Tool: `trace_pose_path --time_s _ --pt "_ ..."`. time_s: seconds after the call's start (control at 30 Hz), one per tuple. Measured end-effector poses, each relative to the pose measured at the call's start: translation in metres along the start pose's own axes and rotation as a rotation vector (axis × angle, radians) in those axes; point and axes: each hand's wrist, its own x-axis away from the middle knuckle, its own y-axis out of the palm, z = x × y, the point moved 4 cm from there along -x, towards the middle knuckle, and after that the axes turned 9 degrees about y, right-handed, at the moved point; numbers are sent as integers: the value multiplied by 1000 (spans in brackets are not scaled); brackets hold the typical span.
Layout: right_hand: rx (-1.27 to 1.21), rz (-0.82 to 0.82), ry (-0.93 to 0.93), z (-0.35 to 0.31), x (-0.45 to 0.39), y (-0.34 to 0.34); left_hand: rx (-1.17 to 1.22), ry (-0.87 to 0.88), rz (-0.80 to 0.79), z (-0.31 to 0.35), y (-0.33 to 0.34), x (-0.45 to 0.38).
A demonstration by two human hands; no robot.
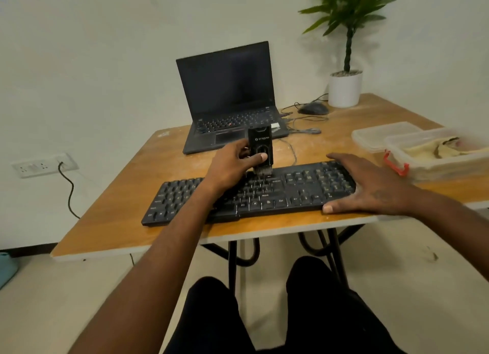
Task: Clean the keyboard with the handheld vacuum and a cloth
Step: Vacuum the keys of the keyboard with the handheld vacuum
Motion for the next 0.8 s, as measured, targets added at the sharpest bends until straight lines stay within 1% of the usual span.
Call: trace_pose_path --time_s 0.27,0.4,0.47,0.7,0.8 --pt "-12 0 -12 -4 2 -2 293 -15 -145 16 5 48" --pt "-6 -2 -12 -3 2 -1 323 -8 -128 14 9 63" --pt "0 3 -8 -2 2 0 291 0 -104 12 9 59" --pt "-1 -22 8 -5 4 -1 59 32 29 2 10 11" --pt "-2 -26 18 -8 5 -2 72 7 32 0 12 0"
